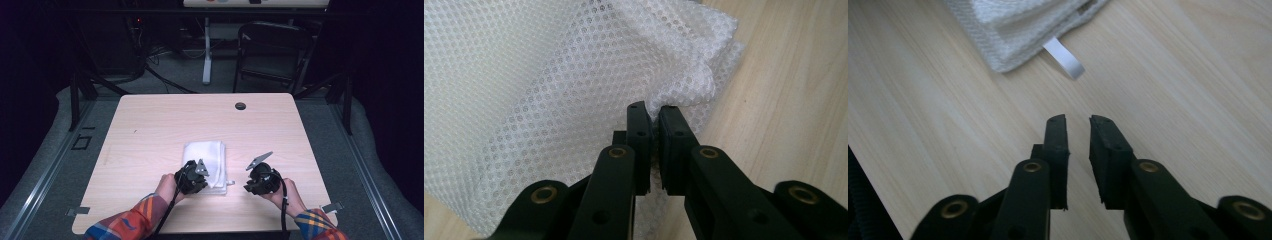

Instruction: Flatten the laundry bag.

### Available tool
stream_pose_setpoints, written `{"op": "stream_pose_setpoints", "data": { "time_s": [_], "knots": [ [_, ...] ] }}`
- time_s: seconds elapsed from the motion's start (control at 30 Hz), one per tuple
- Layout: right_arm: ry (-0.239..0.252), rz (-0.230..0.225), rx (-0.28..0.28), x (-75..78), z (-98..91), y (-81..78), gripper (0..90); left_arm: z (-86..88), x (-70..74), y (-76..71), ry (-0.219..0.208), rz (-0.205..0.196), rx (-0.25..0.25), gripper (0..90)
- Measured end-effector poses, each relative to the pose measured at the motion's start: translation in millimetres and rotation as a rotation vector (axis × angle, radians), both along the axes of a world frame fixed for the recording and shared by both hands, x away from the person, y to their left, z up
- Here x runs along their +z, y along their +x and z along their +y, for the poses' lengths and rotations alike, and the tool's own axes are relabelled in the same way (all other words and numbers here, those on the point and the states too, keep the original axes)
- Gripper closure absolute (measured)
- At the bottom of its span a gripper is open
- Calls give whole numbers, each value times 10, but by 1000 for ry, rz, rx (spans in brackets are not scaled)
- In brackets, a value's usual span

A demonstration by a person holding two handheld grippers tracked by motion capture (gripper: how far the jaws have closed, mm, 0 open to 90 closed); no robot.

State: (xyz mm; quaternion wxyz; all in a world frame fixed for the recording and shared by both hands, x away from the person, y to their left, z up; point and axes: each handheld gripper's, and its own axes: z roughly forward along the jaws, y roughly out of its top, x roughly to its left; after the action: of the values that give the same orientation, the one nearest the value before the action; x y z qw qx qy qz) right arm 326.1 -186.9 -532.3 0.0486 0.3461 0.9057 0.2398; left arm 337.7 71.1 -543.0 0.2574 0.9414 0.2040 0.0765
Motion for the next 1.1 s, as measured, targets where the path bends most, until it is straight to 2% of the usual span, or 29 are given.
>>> {"op": "stream_pose_setpoints", "data": {
  "time_s": [0.1,0.2,0.37,0.47,0.6,0.73,0.77,0.8,0.9,1.1],
  "knots": [
    [0,-14,26,-8,110,11,849,21,34,2,-23,-10,6,849],
    [14,-11,45,-31,248,28,867,30,55,-2,-40,-24,13,849],
    [16,-41,87,-70,457,50,900,39,78,-7,-58,-32,12,849],
    [46,-64,84,-73,535,69,900,40,85,-8,-67,-33,11,849],
    [53,-76,91,-92,630,108,900,43,88,-9,-72,-38,6,848],
    [52,-93,93,-134,705,159,900,50,95,-7,-81,-39,8,848],
    [48,-80,98,-157,715,170,900,53,96,-7,-85,-38,9,847],
    [60,-80,77,-201,735,164,900,58,100,-7,-90,-38,11,847],
    [34,-71,88,-265,748,165,900,67,105,-2,-96,-38,15,847],
    [36,-74,108,-280,721,171,900,80,124,-8,-97,-47,27,846]
  ]
}}
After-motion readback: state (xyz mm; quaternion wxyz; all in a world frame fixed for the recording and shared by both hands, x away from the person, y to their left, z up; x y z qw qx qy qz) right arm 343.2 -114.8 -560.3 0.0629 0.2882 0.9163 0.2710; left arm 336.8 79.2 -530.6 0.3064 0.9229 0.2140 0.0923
